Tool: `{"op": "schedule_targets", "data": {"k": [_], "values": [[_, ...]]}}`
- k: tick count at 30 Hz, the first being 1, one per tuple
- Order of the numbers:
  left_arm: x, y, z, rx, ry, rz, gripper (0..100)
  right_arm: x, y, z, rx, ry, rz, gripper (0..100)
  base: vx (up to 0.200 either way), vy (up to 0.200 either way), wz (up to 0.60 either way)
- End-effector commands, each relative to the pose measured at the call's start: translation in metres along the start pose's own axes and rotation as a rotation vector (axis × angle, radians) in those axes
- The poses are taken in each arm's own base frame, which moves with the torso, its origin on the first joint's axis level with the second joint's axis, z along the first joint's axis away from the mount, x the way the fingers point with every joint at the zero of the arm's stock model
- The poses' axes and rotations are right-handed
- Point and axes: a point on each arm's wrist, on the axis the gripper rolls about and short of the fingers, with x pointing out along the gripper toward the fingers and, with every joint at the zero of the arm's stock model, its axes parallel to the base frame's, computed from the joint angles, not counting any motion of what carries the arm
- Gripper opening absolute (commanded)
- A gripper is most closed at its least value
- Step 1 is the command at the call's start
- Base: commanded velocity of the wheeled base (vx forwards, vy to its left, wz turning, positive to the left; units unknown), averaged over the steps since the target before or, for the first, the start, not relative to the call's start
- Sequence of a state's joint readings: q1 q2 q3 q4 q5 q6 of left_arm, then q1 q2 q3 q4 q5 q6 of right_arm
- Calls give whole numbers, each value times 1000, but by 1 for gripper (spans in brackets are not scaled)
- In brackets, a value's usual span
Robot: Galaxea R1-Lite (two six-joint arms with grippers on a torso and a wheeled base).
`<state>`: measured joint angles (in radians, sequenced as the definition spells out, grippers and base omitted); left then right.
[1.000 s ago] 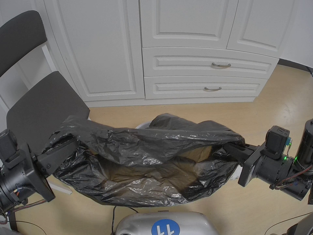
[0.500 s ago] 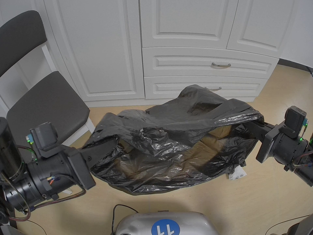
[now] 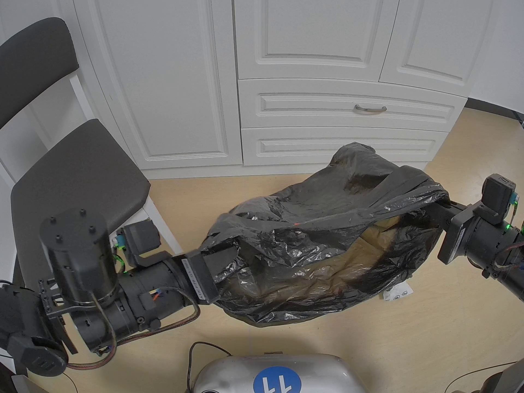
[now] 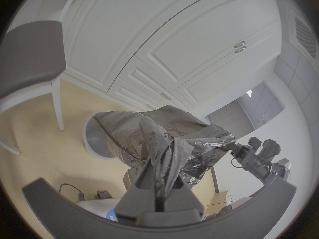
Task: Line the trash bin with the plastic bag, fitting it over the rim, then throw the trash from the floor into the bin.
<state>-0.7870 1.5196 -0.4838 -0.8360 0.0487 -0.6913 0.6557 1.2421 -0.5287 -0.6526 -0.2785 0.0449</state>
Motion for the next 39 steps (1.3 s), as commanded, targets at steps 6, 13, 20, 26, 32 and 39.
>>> {"op": "schedule_targets", "data": {"k": [6, 13, 20, 26, 32, 39], "values": [[35, 19, -22, -15, 58, 67, 0, 0, -10, 2, 4, -2, -3, 0, 0, 0, 0], [38, 24, -26, -14, 73, 86, 0, 10, -8, -8, -8, 55, -2, 0, 0, 0, 0], [46, 36, -29, -16, 89, 135, 0, 13, -7, -13, -13, 79, -5, 0, 0, 0, 0], [49, 42, -31, -18, 95, 157, 0, 12, -7, -17, -17, 96, -1, 0, 0, 0, 0], [51, 45, -34, -13, 109, 164, 0, 19, -4, -24, -28, 130, 7, 0, 0, 0, 0], [60, 56, -40, -16, 137, 206, 0, 27, -2, -33, -38, 172, 7, 0, 0, 0, 0]]}}
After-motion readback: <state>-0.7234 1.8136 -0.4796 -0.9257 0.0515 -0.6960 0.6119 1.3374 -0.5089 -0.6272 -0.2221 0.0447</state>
